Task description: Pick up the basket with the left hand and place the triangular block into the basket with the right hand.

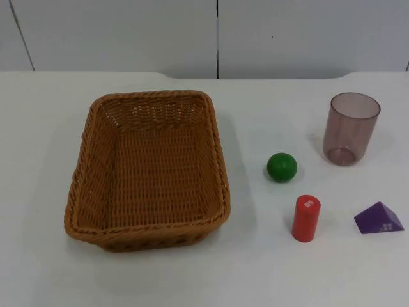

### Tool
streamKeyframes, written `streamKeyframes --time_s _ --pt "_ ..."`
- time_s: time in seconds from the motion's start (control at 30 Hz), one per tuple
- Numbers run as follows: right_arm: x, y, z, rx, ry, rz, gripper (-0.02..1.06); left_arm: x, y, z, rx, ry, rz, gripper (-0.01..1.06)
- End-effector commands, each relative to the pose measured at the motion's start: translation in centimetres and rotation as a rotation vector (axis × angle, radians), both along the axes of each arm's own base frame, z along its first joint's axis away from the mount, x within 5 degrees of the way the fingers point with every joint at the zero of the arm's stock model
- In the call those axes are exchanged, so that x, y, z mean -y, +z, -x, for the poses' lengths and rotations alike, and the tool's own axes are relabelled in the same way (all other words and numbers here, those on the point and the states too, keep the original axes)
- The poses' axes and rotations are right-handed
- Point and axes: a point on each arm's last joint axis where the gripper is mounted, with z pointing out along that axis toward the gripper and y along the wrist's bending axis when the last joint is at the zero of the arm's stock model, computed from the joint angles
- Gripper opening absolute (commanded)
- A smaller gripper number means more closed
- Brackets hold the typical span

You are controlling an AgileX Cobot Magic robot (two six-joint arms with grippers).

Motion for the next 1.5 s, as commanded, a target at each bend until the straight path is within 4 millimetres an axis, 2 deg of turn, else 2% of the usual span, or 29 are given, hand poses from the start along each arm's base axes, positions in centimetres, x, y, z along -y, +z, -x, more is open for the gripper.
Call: streamKeyframes --time_s 0.0,0.17,0.27,0.3,0.33,0.43,0.47,0.57,0.63,0.67,0.73,0.8,0.83,0.97,1.0,1.17,1.23,1.47 --pt "0.0 0.1 -0.2 0.006 -0.003 -0.008 1.05 0.0 0.0 -0.2 0.003 0.001 0.002 1.05" --pt "0.1 0.1 -0.1 0.008 -0.009 -0.008 1.05 -0.1 0.0 -0.2 0.005 0.007 -0.003 1.05" --pt "0.1 1.7 -0.4 0.052 -0.007 -0.001 1.05 -0.2 2.1 -0.3 0.097 0.030 0.017 1.05" --pt "0.1 1.7 -0.4 0.052 -0.007 -0.001 1.05 -0.2 2.1 -0.3 0.097 0.030 0.017 1.05" --pt "0.1 2.7 -0.6 0.081 -0.008 0.008 1.05 -0.3 3.2 -0.8 0.125 0.041 0.020 1.05" --pt "0.4 5.9 -2.0 0.152 -0.020 0.029 1.05 -0.3 6.6 -3.3 0.195 0.055 0.049 1.05" --pt "0.4 5.9 -2.0 0.152 -0.020 0.029 1.05 -0.3 6.6 -3.3 0.195 0.055 0.049 1.05" --pt "0.7 8.0 -4.6 0.131 -0.037 0.065 1.05 -0.1 8.7 -7.1 0.174 0.044 0.079 1.05" --pt "0.9 9.0 -6.6 0.115 -0.043 0.086 1.05 0.0 9.5 -9.5 0.135 0.036 0.078 1.05" --pt "0.9 9.0 -6.6 0.115 -0.043 0.086 1.05 0.0 9.5 -9.5 0.135 0.036 0.078 1.05" --pt "1.0 9.8 -8.5 0.139 -0.040 0.089 1.05 0.0 10.2 -11.6 0.117 0.023 0.054 1.05" --pt "1.0 10.3 -10.8 0.160 -0.035 0.092 1.05 0.0 10.5 -13.8 0.101 0.017 0.033 1.05" --pt "1.0 10.3 -10.8 0.160 -0.035 0.092 1.05 0.0 10.5 -13.8 0.101 0.017 0.033 1.05" --pt "1.2 10.3 -15.1 0.070 -0.029 0.090 1.05 0.0 10.9 -17.2 0.060 0.014 0.045 1.05" --pt "1.2 10.3 -15.1 0.070 -0.029 0.090 1.05 0.0 10.9 -17.2 0.060 0.014 0.045 1.05" --pt "1.2 11.0 -17.4 0.038 -0.028 0.089 1.05 0.0 11.5 -19.6 0.067 0.011 0.037 1.05" --pt "1.3 11.2 -17.5 0.040 -0.028 0.089 1.05 0.0 11.4 -20.0 0.060 0.011 0.037 1.05" --pt "1.3 11.6 -17.7 0.051 -0.018 0.110 1.05 0.2 9.4 -22.5 -0.042 0.012 0.068 1.05"
